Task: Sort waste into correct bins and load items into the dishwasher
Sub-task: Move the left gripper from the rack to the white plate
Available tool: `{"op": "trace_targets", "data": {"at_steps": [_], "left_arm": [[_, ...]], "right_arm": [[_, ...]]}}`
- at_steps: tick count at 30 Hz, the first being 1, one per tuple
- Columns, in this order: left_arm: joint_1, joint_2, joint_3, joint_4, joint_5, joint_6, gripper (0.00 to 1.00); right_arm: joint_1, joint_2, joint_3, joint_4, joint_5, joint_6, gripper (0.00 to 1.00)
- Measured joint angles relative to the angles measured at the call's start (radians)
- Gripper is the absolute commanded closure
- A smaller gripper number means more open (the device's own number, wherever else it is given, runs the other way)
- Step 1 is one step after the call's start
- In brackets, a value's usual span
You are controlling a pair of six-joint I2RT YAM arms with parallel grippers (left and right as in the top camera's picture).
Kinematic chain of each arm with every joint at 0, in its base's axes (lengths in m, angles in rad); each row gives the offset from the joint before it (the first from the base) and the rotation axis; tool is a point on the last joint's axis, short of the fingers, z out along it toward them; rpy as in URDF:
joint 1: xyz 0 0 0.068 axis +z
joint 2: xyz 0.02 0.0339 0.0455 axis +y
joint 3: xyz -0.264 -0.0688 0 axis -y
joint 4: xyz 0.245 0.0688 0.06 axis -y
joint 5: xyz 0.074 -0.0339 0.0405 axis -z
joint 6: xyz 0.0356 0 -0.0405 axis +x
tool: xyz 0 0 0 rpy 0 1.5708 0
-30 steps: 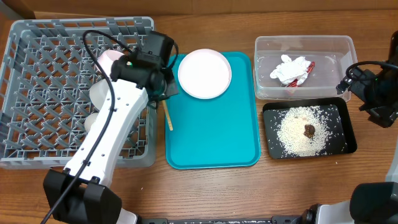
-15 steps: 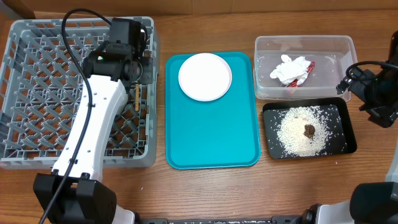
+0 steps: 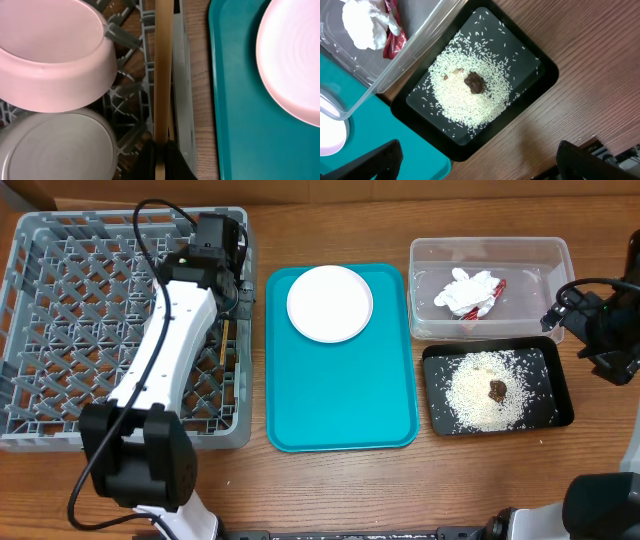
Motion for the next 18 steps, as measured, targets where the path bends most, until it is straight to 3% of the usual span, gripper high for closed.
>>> {"op": "trace_targets", "data": {"at_steps": [2, 4, 8, 18], "left_arm": [[0.000, 0.003, 0.000, -0.003, 0.000, -0.003, 0.92], [0.000, 0.003, 0.000, -0.009, 0.000, -0.004, 0.78], [0.000, 0.003, 0.000, -0.026, 0.000, -0.022, 0.68], [-0.010, 0.003, 0.016, -0.074, 0.044, -0.055, 0.62]], "right_arm": [[0.000, 0.000, 0.000, 0.000, 0.000, 0.000, 0.00], [0.000, 0.000, 0.000, 0.000, 0.000, 0.000, 0.00], [0.000, 0.000, 0.000, -0.001, 0.000, 0.000, 0.00], [0.000, 0.000, 0.000, 0.000, 0.000, 0.000, 0.00]]}}
